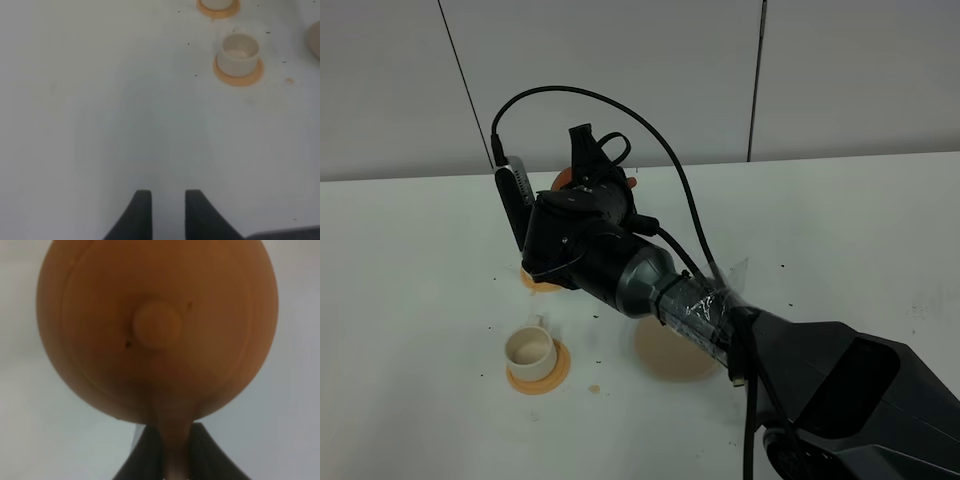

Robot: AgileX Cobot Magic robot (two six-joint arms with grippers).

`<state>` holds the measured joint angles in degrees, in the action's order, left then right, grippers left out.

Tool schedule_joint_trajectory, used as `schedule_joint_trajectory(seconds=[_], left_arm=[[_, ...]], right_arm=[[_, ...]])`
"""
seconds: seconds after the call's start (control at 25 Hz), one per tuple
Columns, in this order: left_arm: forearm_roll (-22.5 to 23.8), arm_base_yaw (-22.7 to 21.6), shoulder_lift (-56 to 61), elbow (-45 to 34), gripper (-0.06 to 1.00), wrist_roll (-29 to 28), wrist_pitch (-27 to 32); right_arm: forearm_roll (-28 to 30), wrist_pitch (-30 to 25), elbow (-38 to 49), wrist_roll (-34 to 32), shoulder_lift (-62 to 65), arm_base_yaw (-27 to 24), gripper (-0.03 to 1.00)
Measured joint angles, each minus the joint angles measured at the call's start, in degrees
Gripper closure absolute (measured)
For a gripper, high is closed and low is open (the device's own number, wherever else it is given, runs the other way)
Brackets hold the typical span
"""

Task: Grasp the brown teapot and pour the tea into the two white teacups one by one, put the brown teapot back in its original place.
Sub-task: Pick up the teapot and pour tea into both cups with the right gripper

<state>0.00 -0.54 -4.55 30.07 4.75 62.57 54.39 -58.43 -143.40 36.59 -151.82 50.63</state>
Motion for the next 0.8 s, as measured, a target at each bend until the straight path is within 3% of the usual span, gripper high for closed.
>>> schedule_joint_trajectory(seconds=[0.8], left_arm=[[0.0,0.0,0.0,0.0,0.71,0.0,0.0]], right_arm=[[2.03,-0.8,0.0,0.2,0.0,0.61,0.87]])
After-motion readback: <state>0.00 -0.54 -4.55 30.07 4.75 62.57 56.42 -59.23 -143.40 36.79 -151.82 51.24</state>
